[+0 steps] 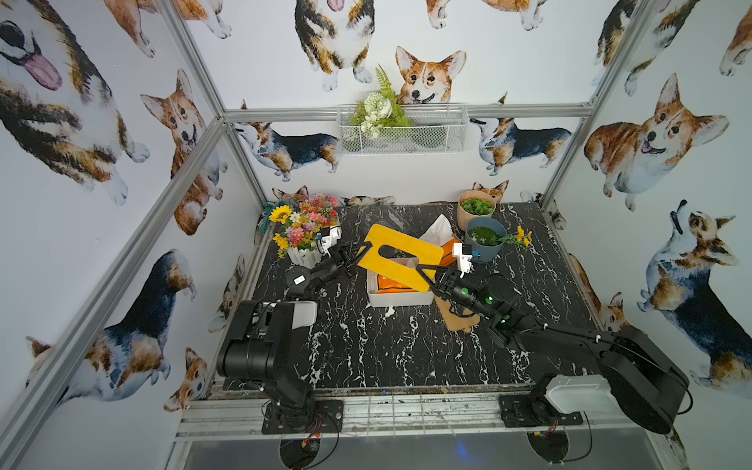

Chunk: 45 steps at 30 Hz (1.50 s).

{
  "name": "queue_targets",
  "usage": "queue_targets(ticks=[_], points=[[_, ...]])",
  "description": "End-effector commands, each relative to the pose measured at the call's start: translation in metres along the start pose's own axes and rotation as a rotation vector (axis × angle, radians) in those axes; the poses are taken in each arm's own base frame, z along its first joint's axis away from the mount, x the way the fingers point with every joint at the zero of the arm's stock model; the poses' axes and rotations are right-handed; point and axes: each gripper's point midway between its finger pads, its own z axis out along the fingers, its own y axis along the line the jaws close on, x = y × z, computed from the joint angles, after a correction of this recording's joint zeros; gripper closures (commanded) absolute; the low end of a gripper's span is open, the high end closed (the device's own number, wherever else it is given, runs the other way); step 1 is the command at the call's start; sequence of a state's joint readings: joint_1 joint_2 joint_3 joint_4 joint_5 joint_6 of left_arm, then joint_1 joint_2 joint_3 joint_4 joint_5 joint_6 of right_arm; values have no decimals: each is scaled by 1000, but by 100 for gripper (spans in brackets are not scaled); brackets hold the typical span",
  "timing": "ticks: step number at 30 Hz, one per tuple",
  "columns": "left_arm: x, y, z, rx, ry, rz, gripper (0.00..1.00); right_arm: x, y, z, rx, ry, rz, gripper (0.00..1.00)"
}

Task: Put the tissue paper into the tissue box
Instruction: Pick up the box lid from the center of the board, then move the tissue box to the center of the board.

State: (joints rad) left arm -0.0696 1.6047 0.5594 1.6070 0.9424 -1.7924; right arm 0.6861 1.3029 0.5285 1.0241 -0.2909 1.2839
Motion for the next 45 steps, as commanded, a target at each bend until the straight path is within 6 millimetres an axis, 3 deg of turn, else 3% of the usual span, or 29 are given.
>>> queue_targets(ticks=[1,5,9,14,17,21,28,37,45], points=[[5,-8,0,1,23,111,89,-8,19,3,-68,-21,-21,98],[5,1,1,-115,37,194,73,-14,4,-2,7,-22,-38,100],[0,16,-4,-335,58,341,47,-25,-8,-13,61,-15,-57,100],[-10,2,-13,-509,64,547,20,-34,-18,-29,128,50,-101,100],[-15,8,-23,-609,53,595,12,-39,-24,-42,184,85,-135,100],[-22,35,-36,-764,36,579,5,-51,-24,-67,257,78,-195,100],[-21,77,-42,-1052,61,656,5,-60,-18,-102,307,44,-232,100],[-20,111,-46,-1320,65,729,19,-46,-6,-112,278,87,-237,100],[-15,129,-46,-1367,77,720,26,-40,-4,-115,247,91,-213,100]])
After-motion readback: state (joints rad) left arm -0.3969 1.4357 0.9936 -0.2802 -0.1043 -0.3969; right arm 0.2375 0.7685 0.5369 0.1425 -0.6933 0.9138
